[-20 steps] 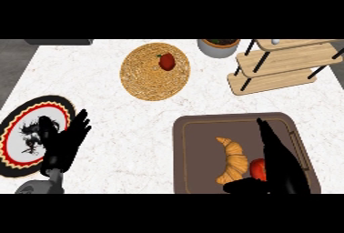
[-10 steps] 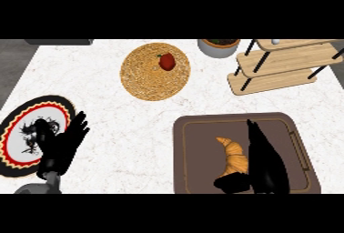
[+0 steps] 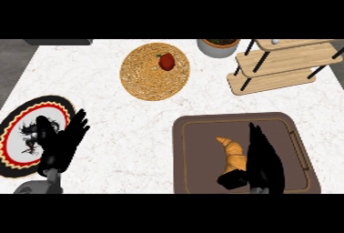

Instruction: Pick the croissant from the tray and place it in the tiered shelf

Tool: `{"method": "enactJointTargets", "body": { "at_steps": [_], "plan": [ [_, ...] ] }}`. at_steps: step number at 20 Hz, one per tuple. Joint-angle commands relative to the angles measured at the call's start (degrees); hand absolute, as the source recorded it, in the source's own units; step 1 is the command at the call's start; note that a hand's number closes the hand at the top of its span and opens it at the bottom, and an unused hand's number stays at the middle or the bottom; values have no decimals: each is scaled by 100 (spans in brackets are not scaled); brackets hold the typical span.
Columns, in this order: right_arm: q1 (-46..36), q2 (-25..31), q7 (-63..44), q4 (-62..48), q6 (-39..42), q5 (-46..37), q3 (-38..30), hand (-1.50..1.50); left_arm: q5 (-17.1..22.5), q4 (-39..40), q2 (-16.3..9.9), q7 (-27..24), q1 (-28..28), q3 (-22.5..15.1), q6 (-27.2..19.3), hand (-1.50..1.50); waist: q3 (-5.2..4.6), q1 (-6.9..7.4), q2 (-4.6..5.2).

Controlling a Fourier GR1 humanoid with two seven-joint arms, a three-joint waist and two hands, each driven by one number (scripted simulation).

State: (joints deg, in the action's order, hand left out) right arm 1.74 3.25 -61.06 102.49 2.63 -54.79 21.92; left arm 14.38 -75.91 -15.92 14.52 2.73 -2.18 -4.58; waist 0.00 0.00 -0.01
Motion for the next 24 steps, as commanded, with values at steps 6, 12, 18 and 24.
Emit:
{"method": "enactJointTargets", "body": {
  "at_steps": [6, 12, 18, 24],
  "plan": [
    [-161, -34, 561, -564, -269, 49, -676, -150, -188, -103, 161, 107, -51, 190, 187, 0, 1, 2, 1],
    [-388, -320, 618, -1410, -1028, -162, -218, -150, -449, 130, 315, -16, -26, 305, 180, 0, 0, 9, 0],
    [-584, 40, 1554, -2130, 136, 165, -68, 150, -399, 272, 347, 68, 352, 355, 133, 0, 1, 34, 22],
    [-162, -315, 1785, -1941, -912, 171, 214, 150, -527, 360, 494, -156, 196, 314, 149, 0, 1, -5, 7]
  ]
}}
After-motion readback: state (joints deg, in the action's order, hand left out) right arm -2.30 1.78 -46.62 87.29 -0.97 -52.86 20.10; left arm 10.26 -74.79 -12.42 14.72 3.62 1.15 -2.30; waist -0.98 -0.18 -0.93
